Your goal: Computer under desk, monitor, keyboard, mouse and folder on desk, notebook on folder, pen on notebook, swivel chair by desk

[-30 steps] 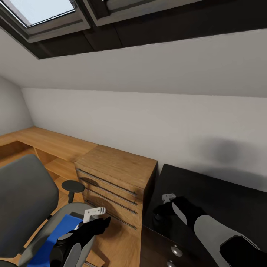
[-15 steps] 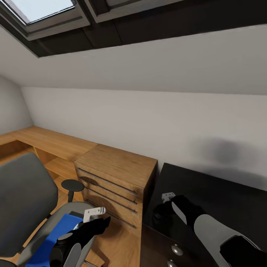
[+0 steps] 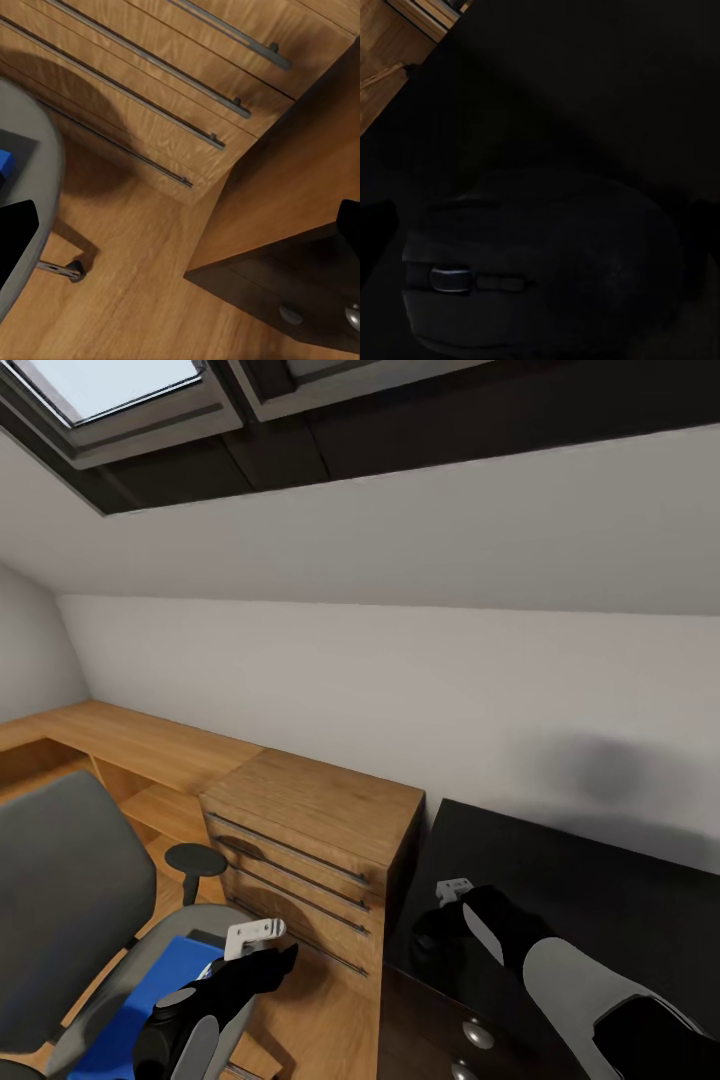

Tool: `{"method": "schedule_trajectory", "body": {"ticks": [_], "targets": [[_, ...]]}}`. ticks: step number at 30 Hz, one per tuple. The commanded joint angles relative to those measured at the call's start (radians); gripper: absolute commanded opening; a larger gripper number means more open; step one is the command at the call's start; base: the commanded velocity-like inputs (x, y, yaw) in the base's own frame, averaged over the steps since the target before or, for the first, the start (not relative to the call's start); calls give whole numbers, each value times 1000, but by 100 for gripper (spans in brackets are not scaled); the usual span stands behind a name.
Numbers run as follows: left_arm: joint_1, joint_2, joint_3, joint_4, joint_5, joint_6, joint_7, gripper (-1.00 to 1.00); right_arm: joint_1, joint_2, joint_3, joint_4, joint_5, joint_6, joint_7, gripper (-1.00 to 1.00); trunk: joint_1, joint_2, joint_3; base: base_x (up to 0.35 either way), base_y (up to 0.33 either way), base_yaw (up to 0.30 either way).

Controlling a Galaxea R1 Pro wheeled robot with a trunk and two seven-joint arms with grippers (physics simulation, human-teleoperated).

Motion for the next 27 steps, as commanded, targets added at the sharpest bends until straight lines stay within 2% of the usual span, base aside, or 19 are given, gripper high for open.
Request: {"method": "schedule_trajectory", "body": {"ticks": [1,8,9,27], "targets": [[-1,0,-1,-1,11,3,9,100,0,-1,5,20,-20,4,3,100,0,0,-2,0,0,0],[-1,0,-1,-1,12,3,9,100,0,-1,5,20,-20,4,3,100,0,0,-2,0,0,0],[-1,0,-1,-1,12,3,9,100,0,-1,5,20,-20,4,3,-100,0,0,-2,0,0,0],[-1,0,-1,-2,12,3,9,100,0,-3,5,16,-20,4,4,-100,0,0,-2,0,0,0]]}}
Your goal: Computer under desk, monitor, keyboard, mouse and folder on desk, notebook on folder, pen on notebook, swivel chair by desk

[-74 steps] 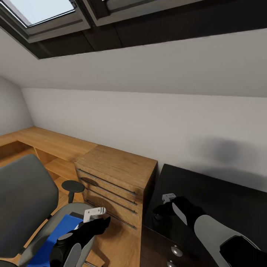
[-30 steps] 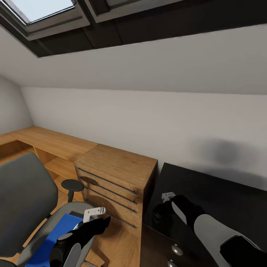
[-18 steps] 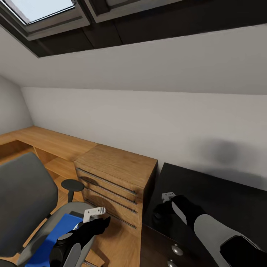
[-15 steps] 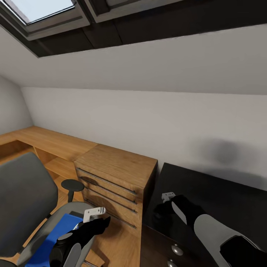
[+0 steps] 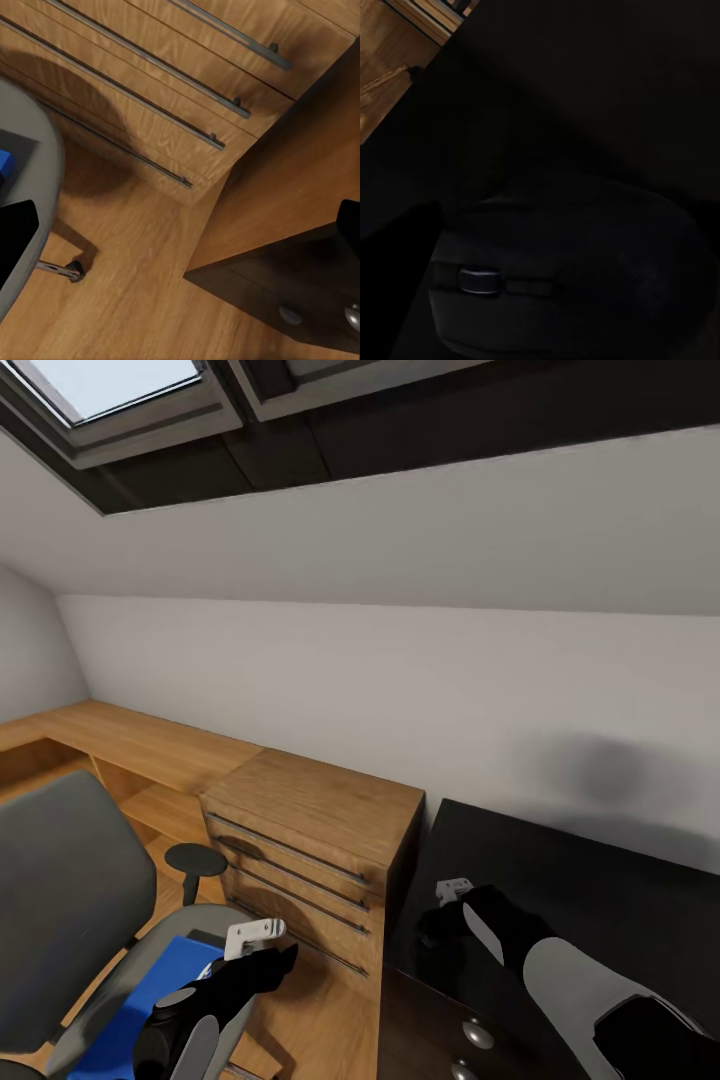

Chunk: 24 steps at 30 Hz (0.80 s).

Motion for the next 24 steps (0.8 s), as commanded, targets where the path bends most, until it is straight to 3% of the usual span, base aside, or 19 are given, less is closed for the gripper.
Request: {"method": "schedule_trajectory", "body": {"ticks": [1,19,24], "targets": [[-1,0,-1,-1,10,3,9,100,0,-1,7,18,-11,4,1,-100,0,-1,-1,0,0,0],[-1,1,-1,-2,11,4,8,100,0,-1,7,18,-11,4,1,-100,0,-1,-1,0,0,0],[-1,1,-1,-1,11,4,8,100,0,-2,4,16,-12,4,1,-100,-19,34,14,0,0,0]]}}
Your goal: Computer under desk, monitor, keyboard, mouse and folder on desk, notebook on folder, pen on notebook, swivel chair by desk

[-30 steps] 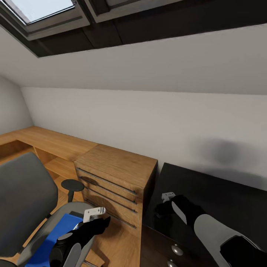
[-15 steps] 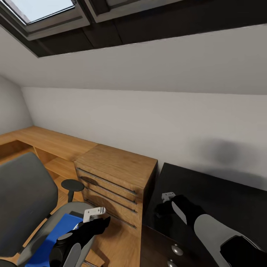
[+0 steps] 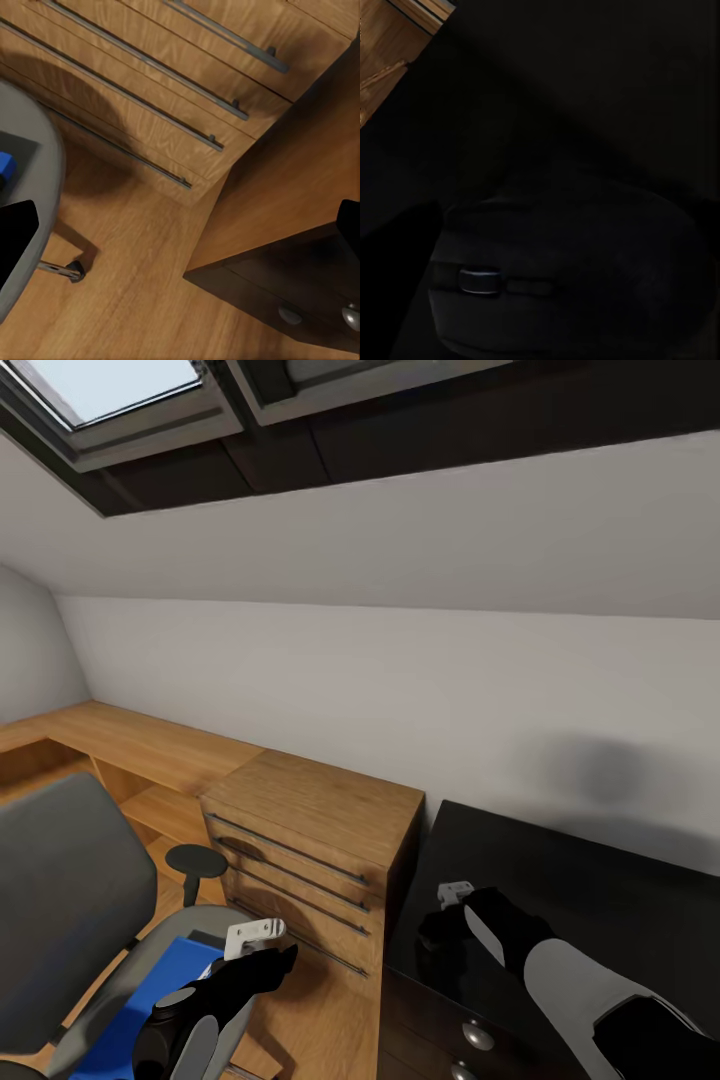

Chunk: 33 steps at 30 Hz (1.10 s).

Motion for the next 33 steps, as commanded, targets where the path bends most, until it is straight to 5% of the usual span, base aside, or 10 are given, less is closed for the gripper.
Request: {"method": "schedule_trajectory", "body": {"ticks": [1,11,16,18,21,24,27,32,33], "targets": [[-1,0,-1,-1,11,3,9,100,-1,-1,6,-2,-6,4,1,-100,-4,6,2,0,0,0],[-1,0,-1,-1,9,3,10,100,1,-10,5,-109,-7,-1,-14,-100,-42,76,33,0,0,0],[-1,0,-1,-1,9,3,11,100,4,-12,4,-182,-9,-2,-102,-100,-61,111,49,0,0,0],[-1,0,-1,-1,9,3,11,100,41,-16,1,-331,-17,2,-226,-100,-69,125,55,0,0,0],[-1,0,-1,-1,9,3,11,100,103,-26,-1,-451,-40,13,-323,-100,-81,146,65,0,0,0],[-1,1,-1,-1,9,3,11,100,176,-45,-6,-633,-99,52,-437,-100,-92,167,74,0,0,0],[-1,1,-1,0,9,3,11,100,288,-94,-8,-894,-190,87,-552,-100,-96,174,77,0,0,0],[-1,2,2,10,10,3,10,100,331,-113,-7,-990,-230,98,-613,-100,-96,174,77,0,0,0],[-1,3,25,19,10,2,11,100,336,-114,-12,-1003,-237,99,-621,-100,-96,174,77,0,0,-25]]}}
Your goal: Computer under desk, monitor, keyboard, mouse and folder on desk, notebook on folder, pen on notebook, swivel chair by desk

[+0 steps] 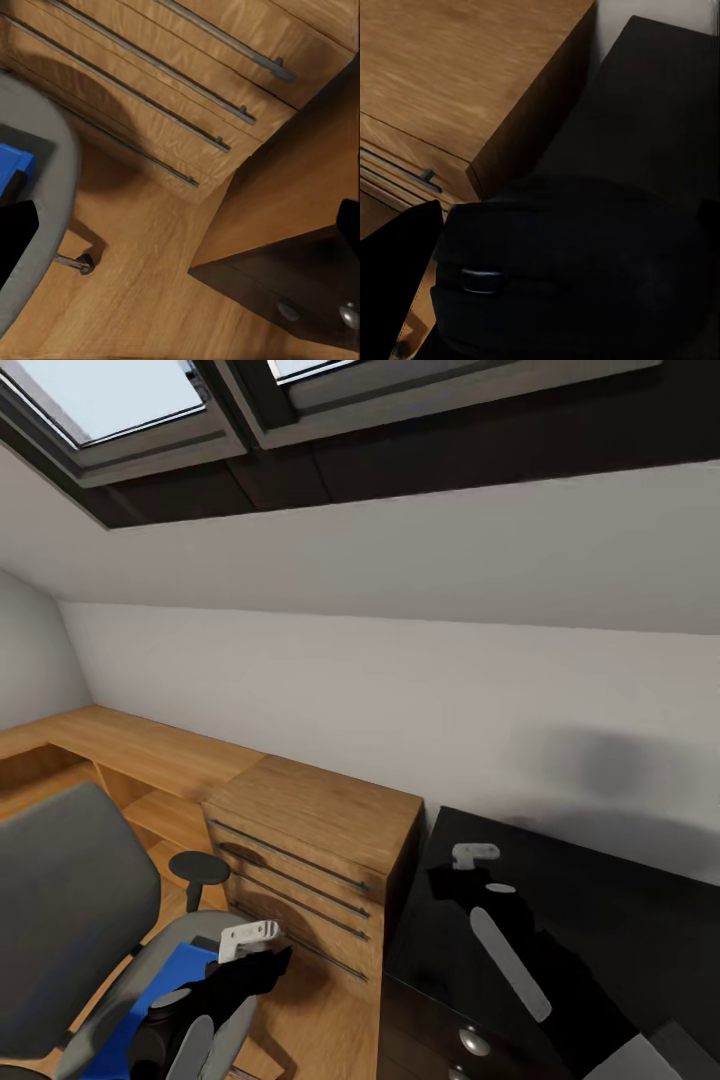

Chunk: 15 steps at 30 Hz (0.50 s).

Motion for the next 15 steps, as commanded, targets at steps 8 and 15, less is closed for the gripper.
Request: {"method": "schedule_trajectory", "body": {"ticks": [8,15], "targets": [[-1,-3,51,7,12,3,3,100,4,-1,-20,-15,-15,0,-20,-100,0,-1,-1,-209,52,-47],[-1,-3,48,7,12,2,3,100,4,0,-62,-15,-16,-4,-22,-100,0,-1,1,-334,111,-149]]}}
